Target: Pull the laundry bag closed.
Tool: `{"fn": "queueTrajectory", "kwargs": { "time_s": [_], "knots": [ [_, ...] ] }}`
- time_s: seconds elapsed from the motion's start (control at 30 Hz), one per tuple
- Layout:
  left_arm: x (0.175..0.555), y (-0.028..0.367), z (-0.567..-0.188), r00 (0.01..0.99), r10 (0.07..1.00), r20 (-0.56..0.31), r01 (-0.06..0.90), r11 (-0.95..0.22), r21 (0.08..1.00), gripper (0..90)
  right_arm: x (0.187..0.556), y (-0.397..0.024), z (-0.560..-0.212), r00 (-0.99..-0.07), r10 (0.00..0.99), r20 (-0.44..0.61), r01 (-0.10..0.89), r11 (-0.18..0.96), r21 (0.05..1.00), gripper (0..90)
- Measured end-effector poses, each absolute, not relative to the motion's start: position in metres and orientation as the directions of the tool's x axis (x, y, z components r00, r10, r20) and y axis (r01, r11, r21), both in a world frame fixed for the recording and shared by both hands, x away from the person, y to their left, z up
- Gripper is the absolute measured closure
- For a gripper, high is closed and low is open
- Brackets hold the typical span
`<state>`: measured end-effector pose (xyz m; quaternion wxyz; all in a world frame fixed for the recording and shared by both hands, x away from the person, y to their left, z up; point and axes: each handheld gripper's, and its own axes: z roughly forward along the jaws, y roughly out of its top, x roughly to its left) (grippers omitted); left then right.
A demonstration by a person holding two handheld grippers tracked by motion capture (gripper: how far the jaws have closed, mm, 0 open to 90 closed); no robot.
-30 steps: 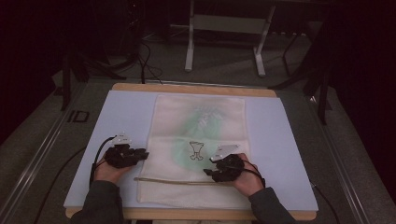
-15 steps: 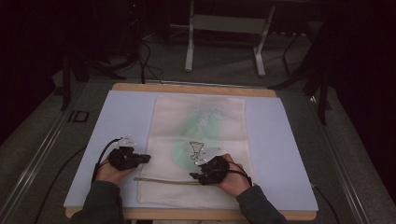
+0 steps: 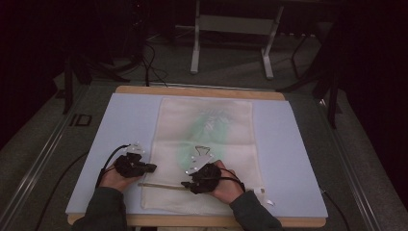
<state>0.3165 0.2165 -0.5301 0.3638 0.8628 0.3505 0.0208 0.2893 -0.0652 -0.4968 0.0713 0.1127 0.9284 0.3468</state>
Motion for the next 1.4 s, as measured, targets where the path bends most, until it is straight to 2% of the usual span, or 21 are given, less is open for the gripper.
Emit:
{"fn": "queueTrajectory", "kwargs": {
  "time_s": [0.5,0.8,1.17,1.4],
  "knots": [
    [0.316,0.216,-0.531,0.757,0.620,-0.207,0.583,-0.497,0.642,89.3,0.285,-0.041,-0.500,-0.977,0.210,-0.045,0.128,0.738,0.663,63.0],
    [0.315,0.215,-0.531,0.756,0.621,-0.206,0.582,-0.495,0.645,89.3,0.284,-0.028,-0.502,-0.982,0.181,-0.051,0.104,0.747,0.657,69.9],
    [0.316,0.216,-0.531,0.755,0.621,-0.212,0.585,-0.491,0.646,89.3,0.282,-0.011,-0.504,-0.987,0.152,-0.044,0.085,0.744,0.662,70.4],
    [0.316,0.216,-0.532,0.754,0.621,-0.216,0.587,-0.488,0.646,89.2,0.284,0.000,-0.509,-0.989,0.142,-0.032,0.085,0.742,0.665,74.4]
  ]
}}
